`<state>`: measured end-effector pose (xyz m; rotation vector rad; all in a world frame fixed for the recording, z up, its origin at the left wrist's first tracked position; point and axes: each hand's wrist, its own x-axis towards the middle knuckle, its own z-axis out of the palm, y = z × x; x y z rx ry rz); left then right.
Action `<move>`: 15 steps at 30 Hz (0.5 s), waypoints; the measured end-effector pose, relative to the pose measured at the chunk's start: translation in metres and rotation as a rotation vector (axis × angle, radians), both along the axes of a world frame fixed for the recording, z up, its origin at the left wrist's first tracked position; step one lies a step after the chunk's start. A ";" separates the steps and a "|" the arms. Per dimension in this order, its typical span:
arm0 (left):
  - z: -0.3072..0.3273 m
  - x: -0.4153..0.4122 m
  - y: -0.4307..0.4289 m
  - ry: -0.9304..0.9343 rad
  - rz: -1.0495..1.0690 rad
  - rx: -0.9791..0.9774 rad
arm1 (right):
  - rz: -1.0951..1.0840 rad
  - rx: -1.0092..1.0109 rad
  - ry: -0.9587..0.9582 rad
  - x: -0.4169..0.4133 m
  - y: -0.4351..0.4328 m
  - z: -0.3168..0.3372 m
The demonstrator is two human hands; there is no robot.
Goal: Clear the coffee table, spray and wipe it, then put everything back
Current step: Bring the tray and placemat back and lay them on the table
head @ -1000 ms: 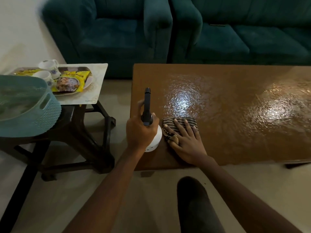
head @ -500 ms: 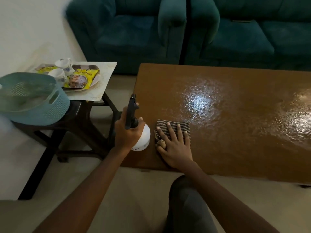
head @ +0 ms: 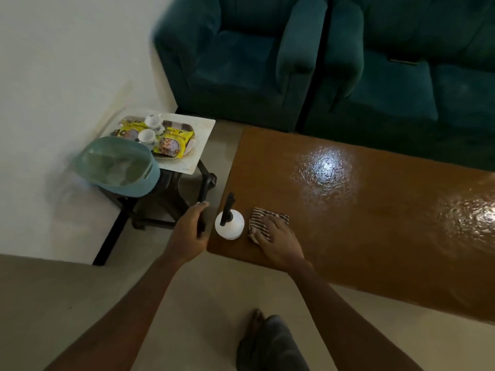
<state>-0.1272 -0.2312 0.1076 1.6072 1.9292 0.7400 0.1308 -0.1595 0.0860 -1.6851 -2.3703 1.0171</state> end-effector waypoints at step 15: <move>0.157 0.012 0.006 0.261 0.033 0.242 | 0.202 0.346 0.067 -0.061 0.017 0.162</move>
